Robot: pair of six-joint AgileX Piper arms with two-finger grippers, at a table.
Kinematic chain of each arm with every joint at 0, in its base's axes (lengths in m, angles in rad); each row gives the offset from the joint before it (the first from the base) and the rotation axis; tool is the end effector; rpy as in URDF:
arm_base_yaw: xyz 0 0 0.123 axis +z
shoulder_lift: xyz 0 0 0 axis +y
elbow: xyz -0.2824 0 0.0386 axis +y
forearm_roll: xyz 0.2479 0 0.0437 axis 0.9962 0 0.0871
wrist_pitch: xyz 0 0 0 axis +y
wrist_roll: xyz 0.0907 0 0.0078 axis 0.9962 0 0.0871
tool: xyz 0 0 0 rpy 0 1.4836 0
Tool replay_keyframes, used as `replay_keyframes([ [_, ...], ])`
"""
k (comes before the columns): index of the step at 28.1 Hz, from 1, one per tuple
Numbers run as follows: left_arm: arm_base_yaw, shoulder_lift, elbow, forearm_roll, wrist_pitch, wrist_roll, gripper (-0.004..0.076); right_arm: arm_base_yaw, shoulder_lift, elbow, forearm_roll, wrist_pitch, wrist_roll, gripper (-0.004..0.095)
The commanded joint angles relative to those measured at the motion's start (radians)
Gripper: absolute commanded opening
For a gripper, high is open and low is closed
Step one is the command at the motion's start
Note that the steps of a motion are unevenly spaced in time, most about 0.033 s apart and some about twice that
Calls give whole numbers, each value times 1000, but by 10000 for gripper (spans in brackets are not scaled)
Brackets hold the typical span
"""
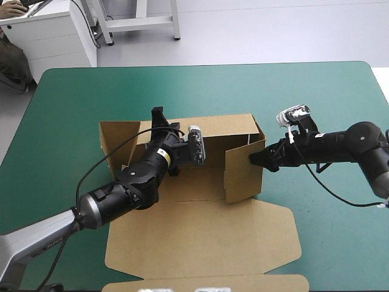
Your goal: Fold the box
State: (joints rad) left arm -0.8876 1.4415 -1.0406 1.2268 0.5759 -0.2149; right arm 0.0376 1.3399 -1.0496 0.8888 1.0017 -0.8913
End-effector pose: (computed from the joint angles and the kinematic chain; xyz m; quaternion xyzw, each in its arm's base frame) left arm 0.2348 -0.2144 0.3120 0.5851 0.6119 0.2460 0.4719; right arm 0.2587 0.0694 0.3204 -0.2529 0.8663 0.2945 0.3144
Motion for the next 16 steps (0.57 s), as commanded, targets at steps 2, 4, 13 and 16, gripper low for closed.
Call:
replay_keyframes([
  [2, -3, -24, -14, -45, 23, -35, -7, 1, -29, 13, 159, -11, -102, 701],
  [4, -3, -24, -14, -45, 23, -35, -7, 20, -28, 30, 164, -40, -118, 701],
  [13, -3, -24, -14, -57, 25, -35, -7, 185, -28, 50, 115, -317, -144, 594],
  [16, -3, -24, -14, -86, 12, -35, -7, 216, -28, 50, 56, -392, -101, 445],
])
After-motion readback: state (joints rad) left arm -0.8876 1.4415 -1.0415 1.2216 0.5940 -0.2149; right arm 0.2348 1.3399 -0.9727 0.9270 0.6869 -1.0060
